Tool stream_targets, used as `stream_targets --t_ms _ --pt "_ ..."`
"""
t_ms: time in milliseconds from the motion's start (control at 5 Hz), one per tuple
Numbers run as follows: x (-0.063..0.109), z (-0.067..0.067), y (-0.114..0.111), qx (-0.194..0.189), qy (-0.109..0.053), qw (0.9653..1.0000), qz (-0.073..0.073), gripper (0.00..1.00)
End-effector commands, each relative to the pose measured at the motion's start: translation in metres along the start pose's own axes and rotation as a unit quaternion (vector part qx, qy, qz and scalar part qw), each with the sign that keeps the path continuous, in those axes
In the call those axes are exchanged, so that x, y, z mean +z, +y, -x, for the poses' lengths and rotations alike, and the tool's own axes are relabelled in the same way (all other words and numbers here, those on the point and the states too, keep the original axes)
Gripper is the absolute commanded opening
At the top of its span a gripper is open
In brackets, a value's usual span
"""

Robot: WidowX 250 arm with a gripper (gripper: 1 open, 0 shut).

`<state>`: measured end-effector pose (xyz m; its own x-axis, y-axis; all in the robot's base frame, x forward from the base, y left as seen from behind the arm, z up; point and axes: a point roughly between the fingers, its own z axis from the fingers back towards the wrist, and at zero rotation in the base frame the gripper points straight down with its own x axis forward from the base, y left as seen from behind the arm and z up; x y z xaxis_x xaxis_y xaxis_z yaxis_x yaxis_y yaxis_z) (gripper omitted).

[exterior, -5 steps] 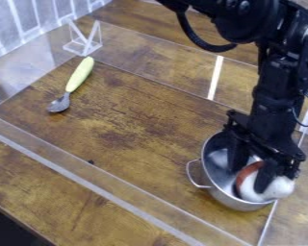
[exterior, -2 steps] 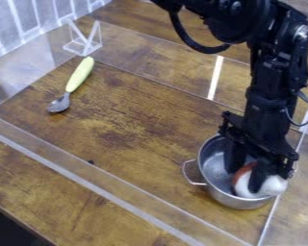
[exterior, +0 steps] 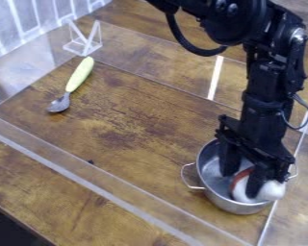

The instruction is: Remove the mushroom from the silver pot and put it on the table

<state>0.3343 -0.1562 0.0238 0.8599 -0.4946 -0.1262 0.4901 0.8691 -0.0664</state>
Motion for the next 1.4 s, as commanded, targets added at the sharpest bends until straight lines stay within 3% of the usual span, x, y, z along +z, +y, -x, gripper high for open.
stream_targets --t_ms 0,400,800,1200 --pt "-0.006 0.015 0.002 -0.004 0.032 0.9994 -0.012 0.0" --pt "0.033 0.018 0.013 0.014 0.018 0.9992 -0.032 0.0" --pt "0.07 0.02 0.02 0.028 -0.004 0.9985 -0.048 0.0" --pt "0.112 0.022 0.043 0.06 -0.033 0.9959 -0.059 0.0"
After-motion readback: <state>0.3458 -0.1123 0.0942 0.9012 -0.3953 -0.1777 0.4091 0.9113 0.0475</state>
